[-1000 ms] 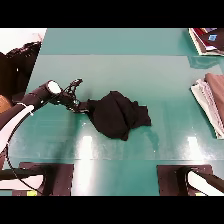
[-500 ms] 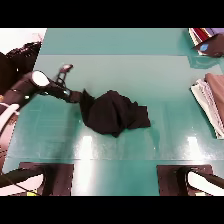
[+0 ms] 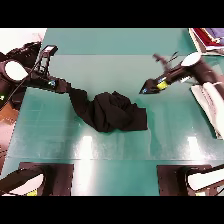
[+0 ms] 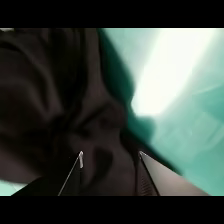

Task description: Fold the shirts.

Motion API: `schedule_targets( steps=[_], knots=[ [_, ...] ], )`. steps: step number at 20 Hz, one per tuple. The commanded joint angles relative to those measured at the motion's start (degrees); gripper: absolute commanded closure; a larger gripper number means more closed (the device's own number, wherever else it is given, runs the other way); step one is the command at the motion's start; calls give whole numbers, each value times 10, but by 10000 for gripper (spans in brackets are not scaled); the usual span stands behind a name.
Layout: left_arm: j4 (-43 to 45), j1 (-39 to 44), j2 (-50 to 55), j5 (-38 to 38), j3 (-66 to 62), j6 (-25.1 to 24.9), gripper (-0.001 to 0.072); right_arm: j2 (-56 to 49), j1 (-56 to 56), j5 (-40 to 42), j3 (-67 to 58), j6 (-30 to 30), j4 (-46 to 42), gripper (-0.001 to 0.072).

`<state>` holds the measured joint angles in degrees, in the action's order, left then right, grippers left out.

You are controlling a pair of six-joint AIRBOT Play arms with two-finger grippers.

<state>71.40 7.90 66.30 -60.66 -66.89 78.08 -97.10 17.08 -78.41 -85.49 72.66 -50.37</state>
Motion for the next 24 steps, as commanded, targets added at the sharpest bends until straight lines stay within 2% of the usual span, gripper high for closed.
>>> schedule_targets(
  steps=[1, 8, 9, 10, 11, 15, 17, 24],
  knots=[
    [4, -1, -3, -4, -2, 0, 687, -69, 49, 58, 12, -14, 41, 291],
    [3, -1, -3, -3, -2, 0, 687, -131, 92, 60, -57, -18, 43, 306],
    [3, -1, -3, -5, -2, 0, 687, -137, 96, 60, -71, -18, 42, 385],
    [4, -1, -3, -7, -2, 0, 687, -140, 97, 61, -81, -21, 42, 617],
    [4, -1, -4, -10, -2, 0, 687, -138, 96, 62, -91, -27, 41, 691],
    [62, -1, -34, -12, -42, 43, 688, -74, 56, 57, -151, -26, 7, 692],
    [90, -1, -70, -3, -97, 45, 688, -10, 21, 59, -188, -24, -6, 692],
    [88, -1, -169, 50, -303, 46, 687, 209, -82, 64, -291, -22, -8, 692]
  ],
)
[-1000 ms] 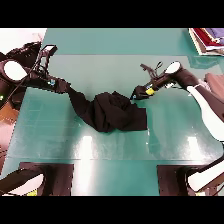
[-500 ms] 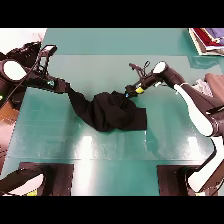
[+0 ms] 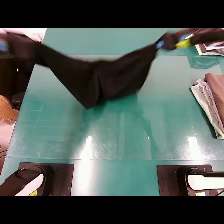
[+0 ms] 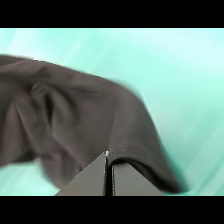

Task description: Fold the shirts.

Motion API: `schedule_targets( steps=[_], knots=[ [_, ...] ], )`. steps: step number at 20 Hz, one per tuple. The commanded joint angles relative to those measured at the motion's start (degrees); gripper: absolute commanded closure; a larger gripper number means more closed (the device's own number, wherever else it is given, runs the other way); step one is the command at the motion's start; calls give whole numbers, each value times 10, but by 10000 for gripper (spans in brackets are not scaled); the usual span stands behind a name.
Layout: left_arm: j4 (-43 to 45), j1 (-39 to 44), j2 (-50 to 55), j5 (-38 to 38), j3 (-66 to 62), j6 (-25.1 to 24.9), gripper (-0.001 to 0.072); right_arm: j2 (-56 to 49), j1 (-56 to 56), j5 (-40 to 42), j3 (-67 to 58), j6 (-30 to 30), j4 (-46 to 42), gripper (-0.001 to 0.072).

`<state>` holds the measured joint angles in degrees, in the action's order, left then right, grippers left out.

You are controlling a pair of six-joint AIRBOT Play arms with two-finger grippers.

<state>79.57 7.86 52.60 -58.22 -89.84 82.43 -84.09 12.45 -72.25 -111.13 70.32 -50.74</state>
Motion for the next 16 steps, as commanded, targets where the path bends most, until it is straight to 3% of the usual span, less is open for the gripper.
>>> schedule_targets(
  steps=[1, 4, 12, 16],
  knots=[
    [6, 0, -39, 26, -101, 2, 687, 107, -47, 2, -40, 1, -5, 692],
    [6, 0, -40, 17, -192, 2, 687, 182, -84, 3, -42, 1, -5, 692],
    [-52, 0, -40, 90, -353, 2, 688, 328, -235, 47, -41, 2, -3, 692],
    [-45, 0, -23, 167, -320, 1, 690, 310, -276, -38, -41, 51, -3, 692]
  ],
)
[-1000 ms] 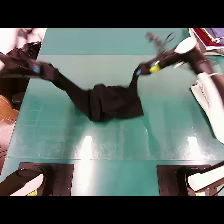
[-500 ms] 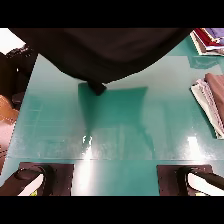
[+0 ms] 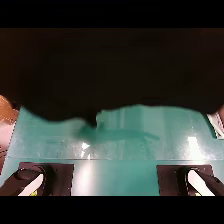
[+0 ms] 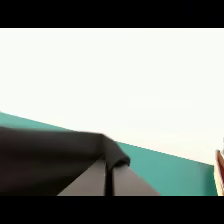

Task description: Fold the shirts.

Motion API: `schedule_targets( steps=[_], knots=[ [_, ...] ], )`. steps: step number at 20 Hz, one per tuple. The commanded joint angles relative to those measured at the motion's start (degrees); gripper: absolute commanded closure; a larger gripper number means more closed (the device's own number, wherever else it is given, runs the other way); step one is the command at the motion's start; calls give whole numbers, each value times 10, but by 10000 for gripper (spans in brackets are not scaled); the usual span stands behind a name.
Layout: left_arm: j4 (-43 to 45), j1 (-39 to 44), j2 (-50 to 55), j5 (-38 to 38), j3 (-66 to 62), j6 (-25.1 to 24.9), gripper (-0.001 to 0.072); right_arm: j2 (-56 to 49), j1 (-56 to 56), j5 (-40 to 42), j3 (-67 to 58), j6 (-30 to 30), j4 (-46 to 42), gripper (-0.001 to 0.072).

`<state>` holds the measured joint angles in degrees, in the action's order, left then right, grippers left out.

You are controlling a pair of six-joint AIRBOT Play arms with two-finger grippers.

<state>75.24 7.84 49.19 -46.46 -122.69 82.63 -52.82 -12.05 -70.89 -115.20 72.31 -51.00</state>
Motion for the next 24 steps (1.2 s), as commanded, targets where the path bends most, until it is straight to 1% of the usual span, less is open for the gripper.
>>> schedule_targets(
  steps=[1, 4, 5, 6, 8, 9, 11, 13, 16, 18, 21, 23, 24],
  knots=[
    [-2, 0, 25, 44, 27, -1, 689, -24, -26, -94, 0, 50, -1, 692],
    [-2, 0, 93, -23, 92, -1, 689, -110, 12, -206, 0, 77, -4, 692],
    [1, 0, 127, -56, 111, -1, 688, -146, 35, -233, 0, 90, -23, 692],
    [11, 0, 166, -89, 123, -2, 688, -179, 62, -251, 4, 95, -54, 692],
    [44, 0, 245, -141, 141, -5, 688, -237, 121, -245, 54, 97, -128, 692],
    [56, 0, 284, -152, 144, -6, 687, -262, 143, -233, 88, 97, -150, 692],
    [75, 0, 362, -143, 144, -6, 687, -314, 171, -180, 160, 97, -156, 692],
    [73, 0, 428, -109, 144, -5, 688, -362, 179, -103, 207, 97, -155, 692],
    [74, 0, 501, -46, 144, -6, 687, -419, 179, -12, 222, 108, -144, 692],
    [78, 0, 528, -7, 144, -6, 687, -437, 179, 45, 221, 117, -144, 692],
    [96, 0, 538, 42, 144, -5, 687, -438, 179, 128, 214, 142, -145, 691],
    [97, 0, 538, 41, 144, -3, 685, -438, 179, 149, 201, 143, -145, 689],
    [97, 0, 538, 31, 144, 0, 673, -438, 179, 150, 195, 143, -143, 674]
  ],
)
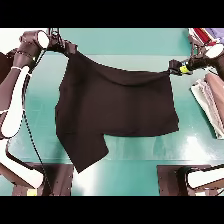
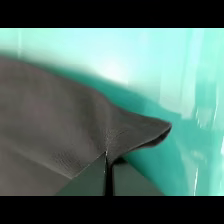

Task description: Fold the shirts.

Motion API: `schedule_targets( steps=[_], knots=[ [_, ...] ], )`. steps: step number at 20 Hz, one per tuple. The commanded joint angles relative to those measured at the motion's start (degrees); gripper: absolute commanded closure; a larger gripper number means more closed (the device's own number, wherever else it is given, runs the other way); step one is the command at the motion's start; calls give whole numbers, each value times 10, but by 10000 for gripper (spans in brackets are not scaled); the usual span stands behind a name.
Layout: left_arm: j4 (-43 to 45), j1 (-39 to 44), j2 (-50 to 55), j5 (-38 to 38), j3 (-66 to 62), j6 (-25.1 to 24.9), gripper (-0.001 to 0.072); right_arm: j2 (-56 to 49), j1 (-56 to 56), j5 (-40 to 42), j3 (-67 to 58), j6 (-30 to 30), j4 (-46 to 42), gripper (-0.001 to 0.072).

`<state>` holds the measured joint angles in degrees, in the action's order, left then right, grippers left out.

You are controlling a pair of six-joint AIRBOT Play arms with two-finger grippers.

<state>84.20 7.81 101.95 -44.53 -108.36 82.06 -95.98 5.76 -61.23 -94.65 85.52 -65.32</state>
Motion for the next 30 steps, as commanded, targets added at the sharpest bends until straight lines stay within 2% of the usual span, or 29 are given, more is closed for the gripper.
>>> schedule_targets(
  steps=[1, 2, 3, 4, 5, 7, 10, 13, 17, 20, 23, 26, 30],
  knots=[
    [7, 0, 10, 3, 0, 5, 412, -6, 1, 53, -13, 10, 9, 503],
    [8, 0, 10, -8, 0, 7, 191, -6, 1, 53, -14, 10, 17, 320],
    [10, 0, 7, -24, 0, 7, 186, -4, -3, 48, -14, 10, 24, 308],
    [18, -1, 4, -47, -1, 7, 219, -1, -8, 40, -14, 10, 28, 308],
    [29, -5, -2, -79, -7, 11, 222, 7, -10, 28, -14, 10, 27, 309],
    [35, -28, -24, -139, -11, 43, 223, 30, -22, -10, -14, -8, 26, 321],
    [34, -87, -55, -264, -5, 66, 224, 79, -39, -87, -1, -50, 27, 325],
    [23, -149, -90, -381, 50, 65, 224, 159, -53, -120, 82, -75, 28, 324],
    [15, -208, -226, -375, 266, 64, 223, 268, -57, -119, 210, -90, 29, 325],
    [-45, -240, -328, -375, 463, 37, 222, 326, -57, -107, 276, -96, 30, 324],
    [-86, -248, -388, -362, 633, 14, 222, 367, -57, -92, 322, -112, 64, 324],
    [-142, -248, -396, -330, 716, -5, 222, 387, -57, -91, 341, -117, 88, 324],
    [-230, -248, -396, -273, 748, -16, 222, 403, -57, -93, 340, -117, 89, 324]
  ],
)
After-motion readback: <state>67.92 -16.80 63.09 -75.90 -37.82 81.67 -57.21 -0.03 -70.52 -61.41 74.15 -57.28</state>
